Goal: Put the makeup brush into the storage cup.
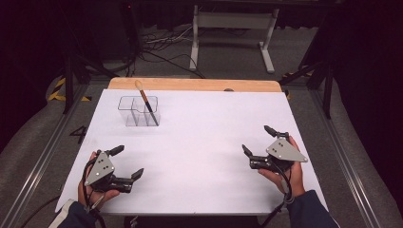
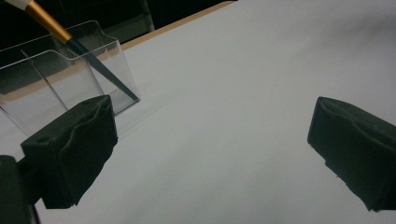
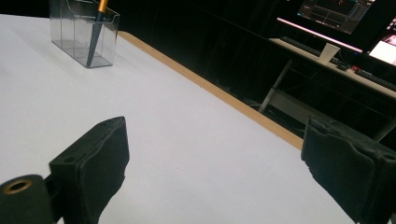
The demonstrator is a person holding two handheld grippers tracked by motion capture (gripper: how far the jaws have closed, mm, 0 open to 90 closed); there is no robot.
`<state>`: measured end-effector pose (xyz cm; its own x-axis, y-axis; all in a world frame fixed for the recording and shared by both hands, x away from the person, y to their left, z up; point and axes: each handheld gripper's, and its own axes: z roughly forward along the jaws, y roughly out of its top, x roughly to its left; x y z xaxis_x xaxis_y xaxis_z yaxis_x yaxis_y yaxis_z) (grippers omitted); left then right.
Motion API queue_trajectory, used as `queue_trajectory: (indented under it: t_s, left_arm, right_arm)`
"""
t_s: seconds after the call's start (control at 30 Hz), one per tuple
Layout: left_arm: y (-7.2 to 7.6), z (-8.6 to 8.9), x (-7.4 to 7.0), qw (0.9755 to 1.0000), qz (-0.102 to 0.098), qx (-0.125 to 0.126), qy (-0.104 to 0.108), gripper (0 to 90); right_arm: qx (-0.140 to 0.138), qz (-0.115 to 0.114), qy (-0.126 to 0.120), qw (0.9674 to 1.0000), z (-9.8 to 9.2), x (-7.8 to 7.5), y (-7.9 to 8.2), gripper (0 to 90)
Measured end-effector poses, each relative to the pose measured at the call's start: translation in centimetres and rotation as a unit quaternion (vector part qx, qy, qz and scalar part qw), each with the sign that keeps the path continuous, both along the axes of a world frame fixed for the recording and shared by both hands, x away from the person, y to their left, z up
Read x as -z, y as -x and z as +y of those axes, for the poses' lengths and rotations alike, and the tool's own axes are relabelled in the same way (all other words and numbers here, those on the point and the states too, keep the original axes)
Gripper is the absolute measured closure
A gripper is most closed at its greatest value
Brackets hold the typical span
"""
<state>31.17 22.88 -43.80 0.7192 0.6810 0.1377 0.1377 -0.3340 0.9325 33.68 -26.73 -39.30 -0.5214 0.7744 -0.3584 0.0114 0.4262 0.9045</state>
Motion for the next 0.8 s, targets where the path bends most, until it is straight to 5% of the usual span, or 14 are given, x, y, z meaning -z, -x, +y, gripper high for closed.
queue_trajectory:
  t_s: [0.8]
  left_arm:
    - [-0.1,0.2,-0.1,0.9999,-0.008,-0.007,0.003,2.6]
  right_arm:
    - [0.014,0.033,-0.009,0.9993,-3.3,3.8,1.4,8.3]
